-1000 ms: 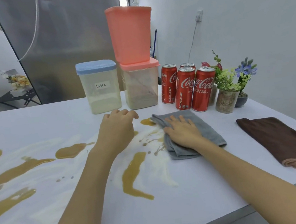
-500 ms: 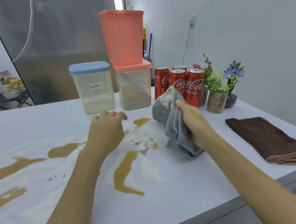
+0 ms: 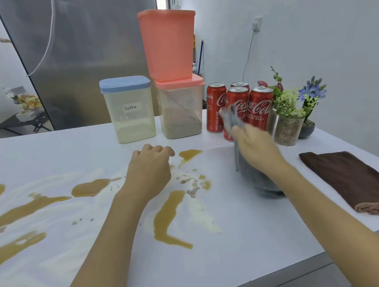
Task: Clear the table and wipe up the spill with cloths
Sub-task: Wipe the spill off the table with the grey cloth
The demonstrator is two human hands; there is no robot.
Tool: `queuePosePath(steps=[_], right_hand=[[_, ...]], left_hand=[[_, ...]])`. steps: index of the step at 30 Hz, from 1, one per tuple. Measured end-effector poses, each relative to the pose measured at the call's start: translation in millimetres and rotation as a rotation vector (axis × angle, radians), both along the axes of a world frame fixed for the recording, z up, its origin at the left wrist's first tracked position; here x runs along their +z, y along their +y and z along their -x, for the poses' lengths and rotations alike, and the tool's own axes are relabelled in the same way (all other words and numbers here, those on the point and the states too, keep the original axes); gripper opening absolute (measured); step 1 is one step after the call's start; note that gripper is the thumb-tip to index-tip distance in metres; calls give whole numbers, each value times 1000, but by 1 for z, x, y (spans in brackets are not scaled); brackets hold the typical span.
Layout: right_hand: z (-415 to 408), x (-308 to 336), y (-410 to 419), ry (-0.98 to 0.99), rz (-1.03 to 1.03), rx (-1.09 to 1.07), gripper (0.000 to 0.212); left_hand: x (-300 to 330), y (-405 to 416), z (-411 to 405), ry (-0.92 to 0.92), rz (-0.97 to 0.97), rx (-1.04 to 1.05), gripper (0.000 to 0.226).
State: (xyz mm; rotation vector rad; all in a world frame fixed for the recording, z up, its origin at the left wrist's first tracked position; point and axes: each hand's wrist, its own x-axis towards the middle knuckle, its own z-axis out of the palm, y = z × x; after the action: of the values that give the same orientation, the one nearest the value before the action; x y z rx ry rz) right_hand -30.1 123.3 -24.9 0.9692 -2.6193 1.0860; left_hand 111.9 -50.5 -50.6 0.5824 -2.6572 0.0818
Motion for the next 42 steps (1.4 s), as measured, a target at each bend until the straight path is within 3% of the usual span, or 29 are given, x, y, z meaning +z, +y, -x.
queuePosePath(steps=[2,4,11,17,27,31,34,42], right_hand=[[9,-35,-10,-68,-350,10,51],[14,-56,-15,-40,-543,14,62],[25,-54,-33,-67,-629,-34,79],[27,-50,-54,-72,-598,-48,68],[-2,-47,-30,-65,-394,327,50],[11,-58,-41,-25,-526,155,62],[15,-57,-61,-75,-502,38,64],[30,-51,-109,-89,-530,117,69]], left_hand=[[-1,-1,0,-15,-9,8,41],[-2,-1,-1,-25,-11,9,41],[-4,0,0,-12,-9,-9,42],[-2,0,-2,-11,-5,2,41],[-4,4,2,-28,1,-37,43],[-5,0,3,2,-43,-30,42],[-9,-6,3,3,-72,-6,41],[-9,-17,-3,4,-30,127,44]])
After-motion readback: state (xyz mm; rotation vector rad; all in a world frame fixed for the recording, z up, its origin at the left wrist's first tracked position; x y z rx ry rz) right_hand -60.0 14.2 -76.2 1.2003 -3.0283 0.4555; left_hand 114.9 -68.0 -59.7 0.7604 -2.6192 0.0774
